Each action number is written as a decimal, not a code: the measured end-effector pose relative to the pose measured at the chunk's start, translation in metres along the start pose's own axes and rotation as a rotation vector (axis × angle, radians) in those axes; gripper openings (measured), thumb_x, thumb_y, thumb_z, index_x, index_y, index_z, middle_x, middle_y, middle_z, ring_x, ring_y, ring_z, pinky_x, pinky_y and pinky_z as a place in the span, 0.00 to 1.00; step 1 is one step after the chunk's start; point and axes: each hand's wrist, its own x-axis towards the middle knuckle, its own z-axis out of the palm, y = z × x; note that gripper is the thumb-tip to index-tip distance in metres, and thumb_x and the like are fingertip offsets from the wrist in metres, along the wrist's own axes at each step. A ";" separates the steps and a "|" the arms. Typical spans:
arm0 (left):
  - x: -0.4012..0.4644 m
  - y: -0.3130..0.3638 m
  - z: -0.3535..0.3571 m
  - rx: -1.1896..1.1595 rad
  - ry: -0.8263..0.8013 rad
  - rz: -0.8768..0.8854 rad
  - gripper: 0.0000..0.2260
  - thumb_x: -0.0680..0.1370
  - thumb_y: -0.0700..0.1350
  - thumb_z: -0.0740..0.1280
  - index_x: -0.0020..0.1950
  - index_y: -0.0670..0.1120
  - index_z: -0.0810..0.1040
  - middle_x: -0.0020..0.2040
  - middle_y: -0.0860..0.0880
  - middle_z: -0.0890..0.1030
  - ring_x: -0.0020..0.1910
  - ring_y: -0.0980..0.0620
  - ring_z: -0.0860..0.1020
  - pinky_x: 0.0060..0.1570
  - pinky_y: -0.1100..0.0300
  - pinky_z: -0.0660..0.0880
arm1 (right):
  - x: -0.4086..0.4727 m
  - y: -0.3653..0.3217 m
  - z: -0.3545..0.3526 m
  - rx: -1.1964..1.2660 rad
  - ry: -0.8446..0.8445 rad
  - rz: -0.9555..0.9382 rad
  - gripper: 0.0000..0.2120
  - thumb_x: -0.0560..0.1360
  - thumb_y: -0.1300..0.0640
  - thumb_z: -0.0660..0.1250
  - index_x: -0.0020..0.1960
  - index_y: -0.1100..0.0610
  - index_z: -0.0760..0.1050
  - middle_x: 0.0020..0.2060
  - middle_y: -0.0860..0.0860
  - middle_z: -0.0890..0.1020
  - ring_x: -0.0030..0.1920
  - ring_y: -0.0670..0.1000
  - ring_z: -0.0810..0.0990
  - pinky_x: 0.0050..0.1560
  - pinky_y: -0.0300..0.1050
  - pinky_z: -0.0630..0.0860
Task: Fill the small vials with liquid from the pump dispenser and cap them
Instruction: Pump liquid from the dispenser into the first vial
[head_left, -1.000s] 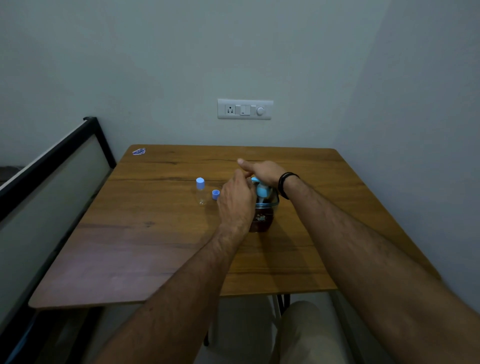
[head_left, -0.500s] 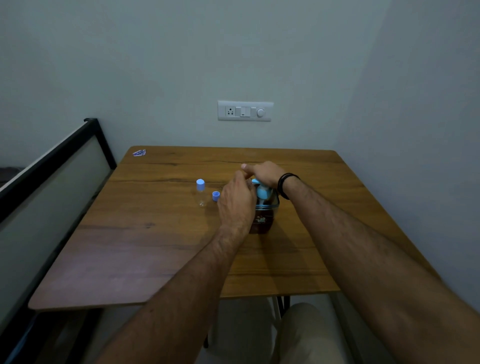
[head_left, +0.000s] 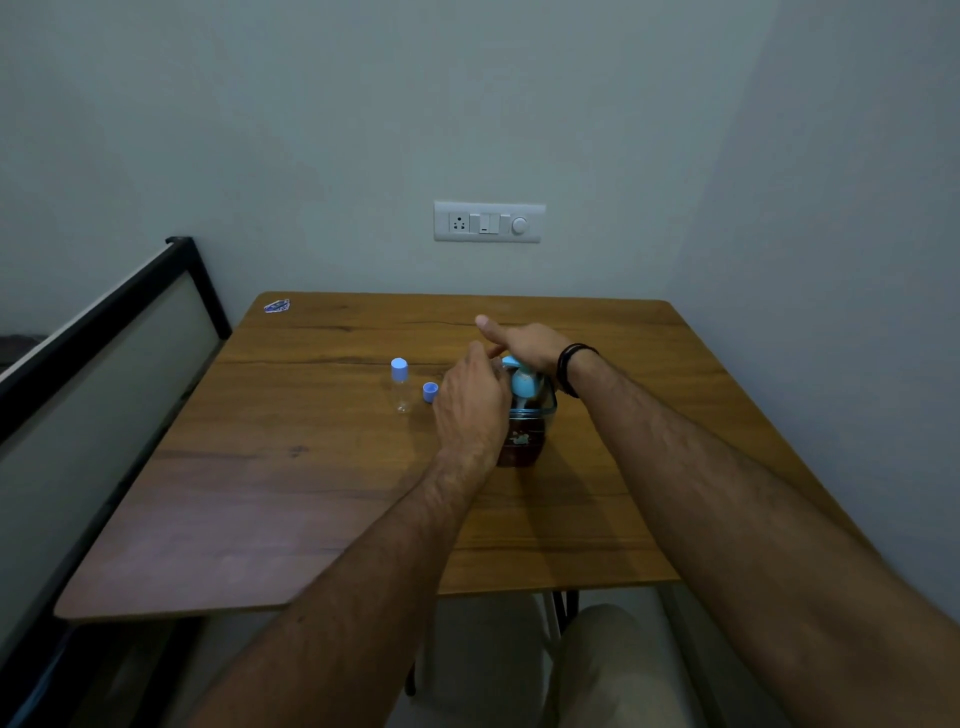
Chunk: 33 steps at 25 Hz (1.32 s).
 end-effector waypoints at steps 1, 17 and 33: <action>0.000 0.000 0.000 0.002 0.001 0.000 0.05 0.85 0.48 0.60 0.54 0.47 0.71 0.44 0.54 0.74 0.44 0.55 0.72 0.41 0.61 0.66 | -0.004 -0.002 -0.001 0.029 -0.030 0.020 0.39 0.72 0.23 0.58 0.63 0.53 0.81 0.58 0.52 0.79 0.56 0.55 0.80 0.58 0.55 0.76; 0.000 -0.001 0.000 -0.008 0.011 0.007 0.07 0.85 0.48 0.60 0.58 0.47 0.73 0.46 0.54 0.75 0.45 0.56 0.73 0.44 0.61 0.69 | -0.002 0.001 0.003 0.004 0.049 -0.044 0.30 0.79 0.32 0.59 0.61 0.55 0.83 0.59 0.50 0.81 0.50 0.50 0.79 0.53 0.49 0.75; -0.002 0.002 -0.004 0.005 -0.001 0.006 0.05 0.85 0.47 0.59 0.53 0.47 0.70 0.44 0.53 0.74 0.44 0.53 0.73 0.40 0.60 0.63 | 0.001 0.003 -0.001 0.079 -0.051 0.031 0.45 0.67 0.19 0.60 0.65 0.53 0.80 0.56 0.50 0.77 0.58 0.55 0.80 0.65 0.59 0.74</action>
